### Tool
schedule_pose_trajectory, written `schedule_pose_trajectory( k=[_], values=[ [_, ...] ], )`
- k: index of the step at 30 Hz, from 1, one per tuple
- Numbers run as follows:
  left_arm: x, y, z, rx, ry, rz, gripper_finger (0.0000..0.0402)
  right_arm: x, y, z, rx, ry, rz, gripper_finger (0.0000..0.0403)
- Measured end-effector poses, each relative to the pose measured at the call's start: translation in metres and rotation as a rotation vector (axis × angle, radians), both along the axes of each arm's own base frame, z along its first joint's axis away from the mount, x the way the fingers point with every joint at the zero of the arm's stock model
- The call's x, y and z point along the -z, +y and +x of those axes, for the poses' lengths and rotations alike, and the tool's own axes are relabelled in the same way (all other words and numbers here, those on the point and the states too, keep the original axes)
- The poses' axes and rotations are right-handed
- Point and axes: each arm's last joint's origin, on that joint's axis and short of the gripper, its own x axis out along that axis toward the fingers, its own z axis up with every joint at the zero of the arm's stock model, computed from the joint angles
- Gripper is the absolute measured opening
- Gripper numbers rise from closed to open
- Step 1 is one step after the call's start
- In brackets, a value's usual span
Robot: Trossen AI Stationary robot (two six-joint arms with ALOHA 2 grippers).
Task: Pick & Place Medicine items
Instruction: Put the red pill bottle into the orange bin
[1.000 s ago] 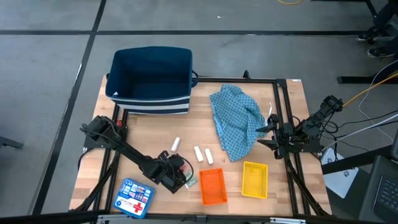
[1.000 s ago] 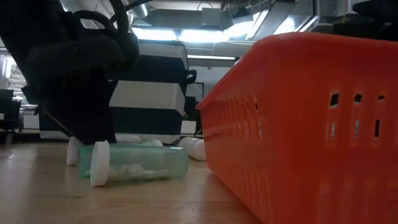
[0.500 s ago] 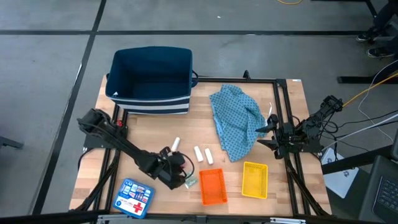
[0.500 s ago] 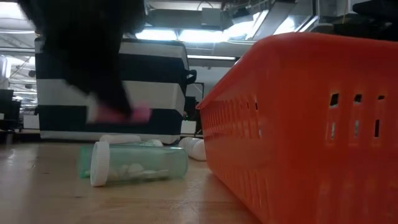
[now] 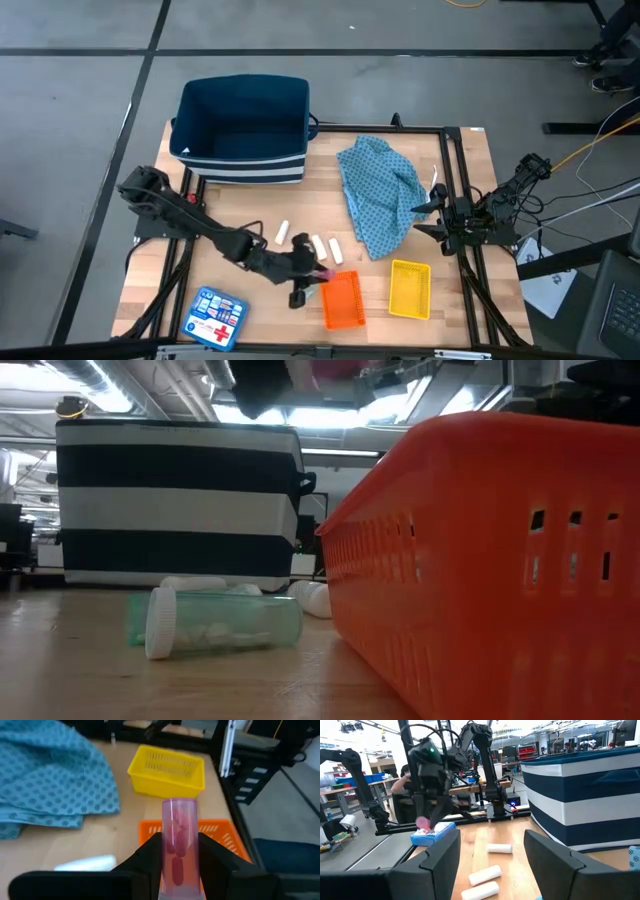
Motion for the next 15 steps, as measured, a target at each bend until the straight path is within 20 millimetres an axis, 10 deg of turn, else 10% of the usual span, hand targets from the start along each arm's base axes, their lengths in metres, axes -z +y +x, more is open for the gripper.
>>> schedule_pose_trajectory(
  k=[15],
  values=[
    [0.059, 0.003, 0.042, 0.147, 0.004, -0.140, 0.0120, 0.000, 0.000, 0.000, -0.001, 0.002, 0.000, 0.0220]
  ],
)
